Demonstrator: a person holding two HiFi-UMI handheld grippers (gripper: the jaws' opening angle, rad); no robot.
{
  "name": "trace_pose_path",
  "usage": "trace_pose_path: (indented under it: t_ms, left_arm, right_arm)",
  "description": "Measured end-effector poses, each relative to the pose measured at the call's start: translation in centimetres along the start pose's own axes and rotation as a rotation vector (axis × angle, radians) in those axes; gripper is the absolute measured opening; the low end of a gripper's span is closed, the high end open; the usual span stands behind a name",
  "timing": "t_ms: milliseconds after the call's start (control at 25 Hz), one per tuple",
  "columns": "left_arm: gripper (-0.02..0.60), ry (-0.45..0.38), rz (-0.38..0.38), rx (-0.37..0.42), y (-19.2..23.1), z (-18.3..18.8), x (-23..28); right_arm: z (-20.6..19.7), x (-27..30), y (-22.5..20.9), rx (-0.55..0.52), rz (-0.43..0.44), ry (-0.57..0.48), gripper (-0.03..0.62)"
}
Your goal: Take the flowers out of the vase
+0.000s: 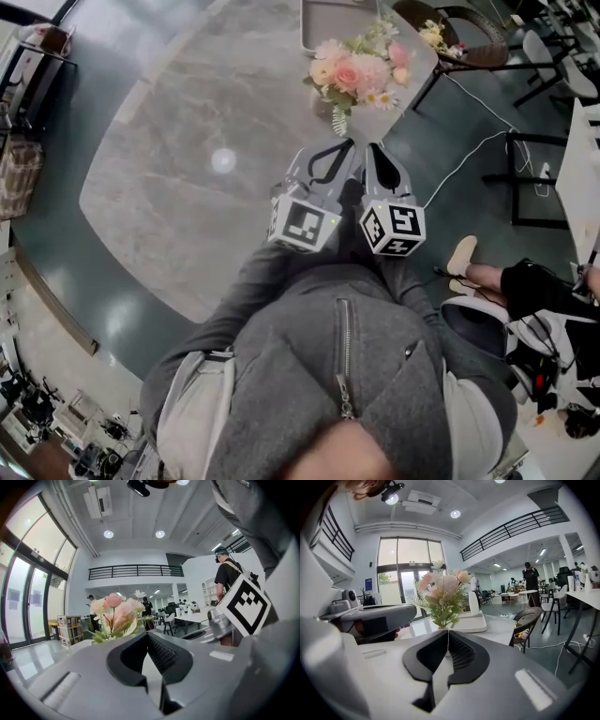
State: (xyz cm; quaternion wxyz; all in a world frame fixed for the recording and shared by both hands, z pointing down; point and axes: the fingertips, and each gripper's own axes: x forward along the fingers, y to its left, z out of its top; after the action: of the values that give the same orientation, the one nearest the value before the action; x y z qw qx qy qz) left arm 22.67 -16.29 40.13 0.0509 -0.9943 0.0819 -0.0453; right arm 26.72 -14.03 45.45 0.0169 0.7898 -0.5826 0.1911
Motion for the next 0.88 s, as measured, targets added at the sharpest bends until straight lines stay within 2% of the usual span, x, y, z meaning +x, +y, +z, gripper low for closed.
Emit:
trace_pose_path:
  t_ms: [120, 280, 400, 520, 640, 800, 880]
  left_arm:
    - [0.009, -0.005, 0.077, -0.001, 2.1, 0.0, -0.5]
    - [0.008, 0.034, 0.193, -0.041, 4.5, -1.1, -1.2]
    - [0.009, 0.062, 0.263, -0.062, 5.4, -1.7, -1.6]
    - [0.009, 0.071, 0.318, -0.101, 6.0, -2.1, -1.8]
    - [0.009, 0.081, 0.382, -0.126, 6.3, -2.4, -2.2]
    - [0.008, 0.107, 0.453, -0.127, 6.4, -2.5, -2.7]
    - [0.008, 0.111, 0.488, -0.130, 6.6, -2.4, -2.9]
  right_arm:
    - [0.2, 1.5, 0.4, -0.021, 0.072, 0.015, 0.031]
    - [0.1, 3.4, 1.1, -0.057, 0.185, 0.056, 0.102]
    - [-0.4, 4.8, 1.6, -0.096, 0.266, 0.100, 0.187]
    - [-0.4, 5.9, 1.7, -0.112, 0.305, 0.113, 0.233]
    - [-0.6, 7.0, 2.0, -0.127, 0.354, 0.130, 0.325]
    - [-0.5, 8.3, 2.1, -0.152, 0.396, 0.104, 0.390]
    - [-0.6, 9.0, 1.9, -0.172, 0.406, 0.096, 0.401]
